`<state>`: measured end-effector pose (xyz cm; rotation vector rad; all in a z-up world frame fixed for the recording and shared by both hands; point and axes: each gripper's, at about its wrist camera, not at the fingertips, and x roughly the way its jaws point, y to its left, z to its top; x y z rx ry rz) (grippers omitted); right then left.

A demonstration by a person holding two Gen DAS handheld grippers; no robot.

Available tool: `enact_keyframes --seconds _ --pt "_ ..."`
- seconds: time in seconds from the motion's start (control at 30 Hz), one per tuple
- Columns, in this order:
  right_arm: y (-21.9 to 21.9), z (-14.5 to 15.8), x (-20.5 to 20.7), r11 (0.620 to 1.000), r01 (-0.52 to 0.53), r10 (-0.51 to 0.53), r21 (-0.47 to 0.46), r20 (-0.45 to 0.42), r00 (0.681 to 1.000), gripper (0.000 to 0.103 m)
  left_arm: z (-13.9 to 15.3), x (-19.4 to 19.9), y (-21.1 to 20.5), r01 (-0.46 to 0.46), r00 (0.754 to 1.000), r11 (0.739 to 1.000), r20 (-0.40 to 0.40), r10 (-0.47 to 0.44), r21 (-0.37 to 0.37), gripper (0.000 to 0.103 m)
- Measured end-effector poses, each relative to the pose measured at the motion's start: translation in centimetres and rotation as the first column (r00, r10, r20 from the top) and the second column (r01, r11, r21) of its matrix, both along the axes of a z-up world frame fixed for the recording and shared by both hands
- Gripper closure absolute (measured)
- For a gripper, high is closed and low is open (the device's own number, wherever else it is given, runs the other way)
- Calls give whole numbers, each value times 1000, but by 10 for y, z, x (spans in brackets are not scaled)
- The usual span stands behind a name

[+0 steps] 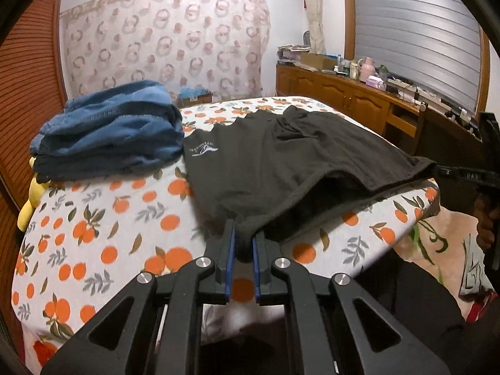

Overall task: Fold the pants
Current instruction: 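Open both grippers and release the pants hem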

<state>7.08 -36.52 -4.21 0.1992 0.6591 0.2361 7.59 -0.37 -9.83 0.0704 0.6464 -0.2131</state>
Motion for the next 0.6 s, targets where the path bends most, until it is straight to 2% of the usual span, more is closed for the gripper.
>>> enact_keyframes --seconds 0.07,0.2,0.43,0.53,0.6 --pt "4 6 -10 998 9 -7 -62 29 1000 99 1 -2 6 -4 1000 1000 -3 4 -27 88" --pt "9 18 -23 994 12 -6 -109 54 999 99 3 -11 15 -7 1000 999 21 8 -46 70" --pt "25 27 -17 991 -8 20 -137 89 996 95 11 -19 25 -9 999 997 52 13 -79 64" --pt "33 31 -8 990 -20 36 -139 115 993 87 10 -15 23 0 999 997 48 3 -77 62" --pt "38 28 3 989 -52 66 -135 101 993 76 6 -10 19 11 999 997 35 -9 -70 61"
